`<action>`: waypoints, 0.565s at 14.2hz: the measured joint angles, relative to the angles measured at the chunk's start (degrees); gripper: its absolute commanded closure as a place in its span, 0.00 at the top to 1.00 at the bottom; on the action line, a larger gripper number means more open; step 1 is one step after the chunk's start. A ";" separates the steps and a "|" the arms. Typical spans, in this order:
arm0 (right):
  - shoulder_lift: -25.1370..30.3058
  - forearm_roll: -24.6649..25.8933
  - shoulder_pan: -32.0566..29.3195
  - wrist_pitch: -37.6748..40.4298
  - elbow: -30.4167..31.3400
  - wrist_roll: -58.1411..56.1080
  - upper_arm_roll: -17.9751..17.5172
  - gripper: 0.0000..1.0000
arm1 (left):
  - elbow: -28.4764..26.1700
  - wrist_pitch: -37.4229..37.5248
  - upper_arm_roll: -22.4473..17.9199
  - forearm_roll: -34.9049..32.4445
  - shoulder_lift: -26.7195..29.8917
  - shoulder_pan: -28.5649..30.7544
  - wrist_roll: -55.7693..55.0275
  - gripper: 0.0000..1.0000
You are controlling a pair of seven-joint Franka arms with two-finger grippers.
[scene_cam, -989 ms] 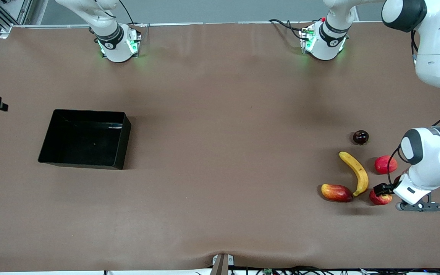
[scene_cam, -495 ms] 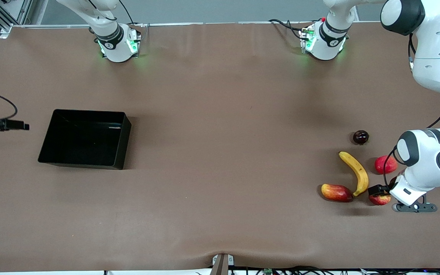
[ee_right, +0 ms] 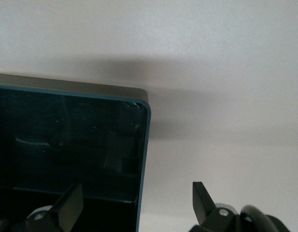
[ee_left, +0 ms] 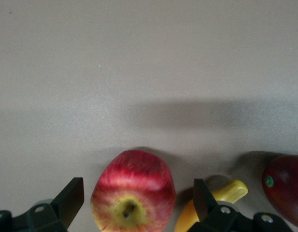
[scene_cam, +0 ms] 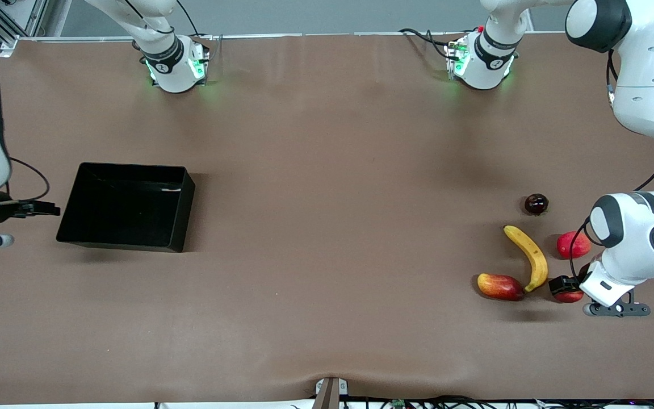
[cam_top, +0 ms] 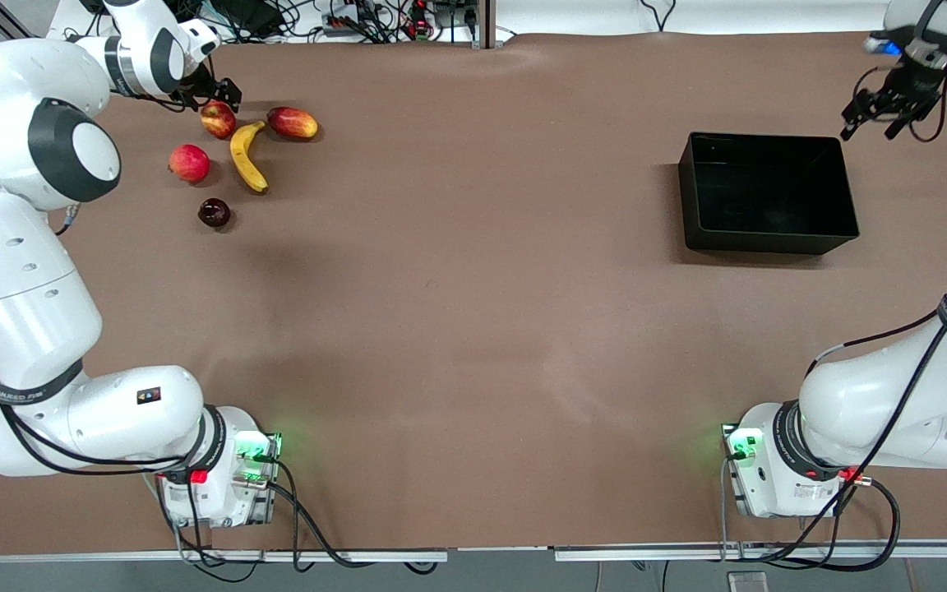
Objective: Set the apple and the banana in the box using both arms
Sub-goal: 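Grasp the red apple with the left gripper while the right gripper reaches the box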
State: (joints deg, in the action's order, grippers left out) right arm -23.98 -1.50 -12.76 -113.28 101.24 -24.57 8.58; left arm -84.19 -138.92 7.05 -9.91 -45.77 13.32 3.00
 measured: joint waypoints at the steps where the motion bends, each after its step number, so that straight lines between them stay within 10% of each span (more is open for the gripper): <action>1: -0.04 0.00 -0.09 -2.20 2.18 -0.13 0.00 0.80 | -0.03 0.01 0.01 0.00 -0.22 0.00 0.00 0.74; 6: -0.44 -0.16 -0.92 -6.05 8.11 -2.34 0.00 0.22 | -0.20 -0.06 0.13 0.00 -1.08 -0.10 0.08 0.00; 8: -0.90 -1.61 -1.90 -6.07 8.25 -5.01 0.01 0.00 | -0.15 -0.06 0.13 -0.01 -1.06 -0.07 0.54 0.00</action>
State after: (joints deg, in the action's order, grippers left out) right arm -24.88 -3.10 -14.65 -119.34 109.48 -29.58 8.59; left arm -84.34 -138.98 7.18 -9.91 -46.84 13.25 3.55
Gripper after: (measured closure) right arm 0.709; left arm 0.273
